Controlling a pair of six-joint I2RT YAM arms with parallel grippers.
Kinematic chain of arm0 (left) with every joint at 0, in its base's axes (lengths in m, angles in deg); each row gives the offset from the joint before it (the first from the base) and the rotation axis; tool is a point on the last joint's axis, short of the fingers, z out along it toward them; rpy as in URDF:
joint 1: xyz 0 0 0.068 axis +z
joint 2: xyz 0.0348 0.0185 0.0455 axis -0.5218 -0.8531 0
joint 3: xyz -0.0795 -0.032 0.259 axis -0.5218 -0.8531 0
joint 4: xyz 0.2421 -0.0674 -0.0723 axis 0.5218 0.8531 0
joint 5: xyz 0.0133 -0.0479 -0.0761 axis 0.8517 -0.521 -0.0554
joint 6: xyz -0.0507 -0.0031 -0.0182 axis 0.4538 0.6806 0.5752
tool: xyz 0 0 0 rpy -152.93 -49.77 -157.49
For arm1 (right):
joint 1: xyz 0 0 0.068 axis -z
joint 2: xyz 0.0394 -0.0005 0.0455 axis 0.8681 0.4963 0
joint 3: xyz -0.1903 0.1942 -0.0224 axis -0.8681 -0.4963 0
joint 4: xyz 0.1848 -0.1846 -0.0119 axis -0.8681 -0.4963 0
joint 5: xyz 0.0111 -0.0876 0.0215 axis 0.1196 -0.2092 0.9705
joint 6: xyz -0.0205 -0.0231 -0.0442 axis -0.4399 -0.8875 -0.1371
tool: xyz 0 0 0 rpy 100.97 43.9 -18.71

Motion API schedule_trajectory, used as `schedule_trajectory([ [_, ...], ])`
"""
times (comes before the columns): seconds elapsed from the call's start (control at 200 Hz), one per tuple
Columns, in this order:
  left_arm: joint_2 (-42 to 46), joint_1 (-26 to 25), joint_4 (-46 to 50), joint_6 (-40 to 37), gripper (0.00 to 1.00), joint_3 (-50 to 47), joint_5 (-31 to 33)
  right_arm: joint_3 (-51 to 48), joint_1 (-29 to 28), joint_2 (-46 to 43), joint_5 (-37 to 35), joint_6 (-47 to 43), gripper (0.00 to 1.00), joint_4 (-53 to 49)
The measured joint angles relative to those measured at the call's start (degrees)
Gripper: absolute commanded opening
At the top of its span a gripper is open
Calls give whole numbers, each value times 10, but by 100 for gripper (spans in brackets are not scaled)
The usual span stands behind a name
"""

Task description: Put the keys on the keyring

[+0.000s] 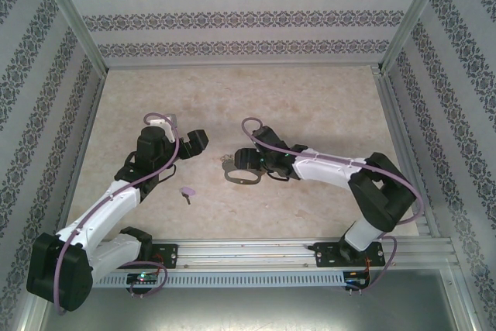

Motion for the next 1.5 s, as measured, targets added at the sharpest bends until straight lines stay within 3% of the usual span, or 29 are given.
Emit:
schedule_trajectory([
  [0.235, -8, 0, 0, 0, 100, 0, -1, -67, 36, -65, -15, -13, 84, 1],
  [0.52, -30, 0, -4, 1, 100, 0, -21, -110, 54, -69, -14, -73, 69, 14],
  [0.999, -47, -1, -13, 5, 100, 0, -26, -89, 80, 19, 44, -134, 69, 76],
  [1.504, -66, -5, -19, 5, 100, 5, -26, -97, 90, 32, 119, -144, 64, 132],
])
